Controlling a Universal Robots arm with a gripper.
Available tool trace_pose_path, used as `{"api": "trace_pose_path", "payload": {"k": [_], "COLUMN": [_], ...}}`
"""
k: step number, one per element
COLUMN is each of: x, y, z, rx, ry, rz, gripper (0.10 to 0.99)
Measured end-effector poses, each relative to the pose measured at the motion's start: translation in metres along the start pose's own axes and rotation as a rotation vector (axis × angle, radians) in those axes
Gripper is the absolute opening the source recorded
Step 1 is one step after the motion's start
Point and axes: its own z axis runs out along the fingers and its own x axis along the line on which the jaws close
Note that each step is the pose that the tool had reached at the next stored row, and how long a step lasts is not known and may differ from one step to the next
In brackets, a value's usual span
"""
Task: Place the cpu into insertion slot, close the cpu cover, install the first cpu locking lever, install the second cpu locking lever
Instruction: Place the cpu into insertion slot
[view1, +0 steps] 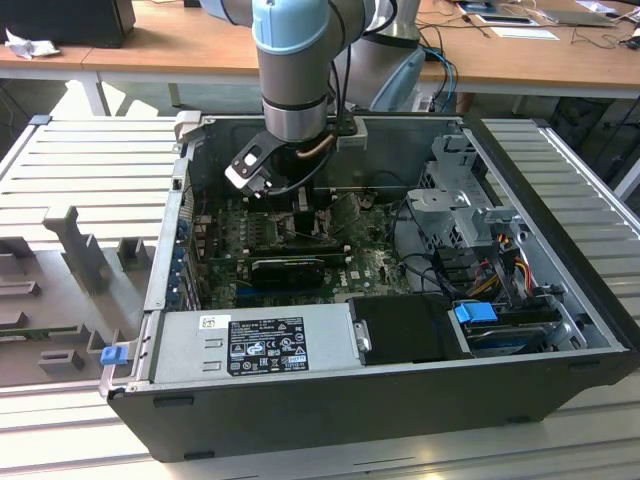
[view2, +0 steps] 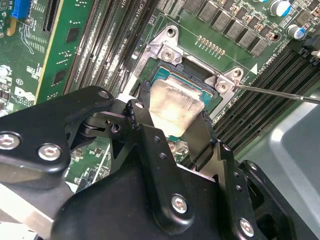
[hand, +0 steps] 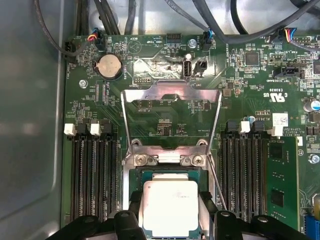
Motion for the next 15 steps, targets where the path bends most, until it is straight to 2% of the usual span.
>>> {"api": "trace_pose_path", "payload": {"k": [5, 6, 7, 9, 15], "x": [0.0001, 0.0001, 0.0001, 0.0006, 0.0007], "y": [0.0, 0.0, 0.0001, 0.0005, 0.0011], "z": [0.0001, 0.0001, 0.0002, 0.0003, -0.0067], "rx": [0.0, 0.0, 0.0, 0.0, 0.001], "ry": [0.0001, 0.0, 0.0001, 0.0015, 0.0013], "rz": [0.0, 0.0, 0.0, 0.0, 0.003], "gripper": [0.525, 0.541, 0.604, 0.604, 0.604]}}
